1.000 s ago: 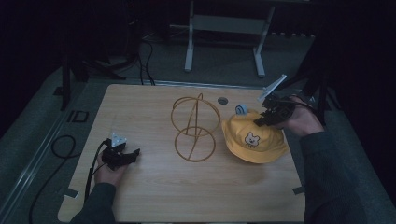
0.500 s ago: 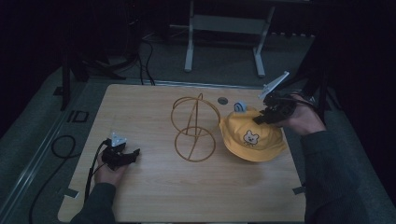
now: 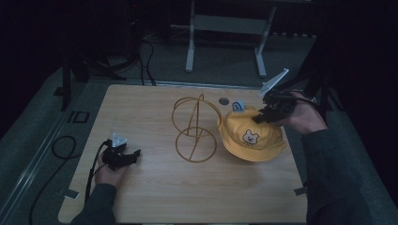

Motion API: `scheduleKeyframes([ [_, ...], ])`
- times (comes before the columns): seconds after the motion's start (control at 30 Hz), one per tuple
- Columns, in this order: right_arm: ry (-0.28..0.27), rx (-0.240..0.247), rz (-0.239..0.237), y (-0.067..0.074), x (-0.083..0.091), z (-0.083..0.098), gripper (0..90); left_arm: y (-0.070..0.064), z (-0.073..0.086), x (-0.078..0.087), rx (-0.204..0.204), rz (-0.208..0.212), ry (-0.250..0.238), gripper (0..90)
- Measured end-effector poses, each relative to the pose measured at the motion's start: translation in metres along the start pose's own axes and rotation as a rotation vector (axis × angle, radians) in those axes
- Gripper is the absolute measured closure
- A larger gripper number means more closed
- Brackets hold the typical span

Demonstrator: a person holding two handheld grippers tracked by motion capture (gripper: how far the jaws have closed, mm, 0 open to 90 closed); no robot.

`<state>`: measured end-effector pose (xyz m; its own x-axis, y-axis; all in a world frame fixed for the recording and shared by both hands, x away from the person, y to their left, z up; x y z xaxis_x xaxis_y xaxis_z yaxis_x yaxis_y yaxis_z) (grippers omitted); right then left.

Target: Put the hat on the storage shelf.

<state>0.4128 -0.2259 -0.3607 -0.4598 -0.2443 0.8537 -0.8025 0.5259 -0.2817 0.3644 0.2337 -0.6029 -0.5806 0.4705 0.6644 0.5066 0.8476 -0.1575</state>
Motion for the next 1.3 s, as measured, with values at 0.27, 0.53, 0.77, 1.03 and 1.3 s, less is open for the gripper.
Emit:
scheduleKeyframes([
  [0.27, -0.015, -0.007, -0.002, -0.001, 0.005, -0.001, 75.7, 0.0, 0.0, 0.0, -0.001, 0.001, 0.001, 31.7],
  [0.53, -0.036, -0.024, -0.001, -0.007, 0.015, 0.001, 75.7, 0.0, 0.0, 0.0, -0.002, 0.001, 0.003, 31.7],
  [0.77, -0.05, -0.037, 0.003, -0.014, 0.022, 0.003, 75.8, 0.0, 0.0, 0.0, -0.002, 0.001, 0.003, 31.7],
  [1.03, -0.062, -0.043, 0.011, -0.018, 0.031, 0.005, 75.8, 0.0, 0.0, 0.0, -0.003, 0.002, 0.005, 31.7],
  [1.3, -0.094, -0.049, 0.008, -0.02, 0.038, 0.004, 75.9, 0.0, 0.0, 0.0, -0.001, 0.002, 0.002, 31.7],
])
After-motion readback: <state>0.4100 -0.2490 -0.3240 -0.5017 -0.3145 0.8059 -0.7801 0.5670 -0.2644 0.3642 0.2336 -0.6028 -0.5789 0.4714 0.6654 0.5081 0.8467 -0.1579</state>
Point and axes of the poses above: each handheld gripper's, and its own axes: x roughly backward along the jaws, z roughly out of its underside, y roughly to its left, the point moved 5 cm from there along -x, roughly forward along the jaws, and after that the axes turned 13 degrees about z, right-handed, at the moved point
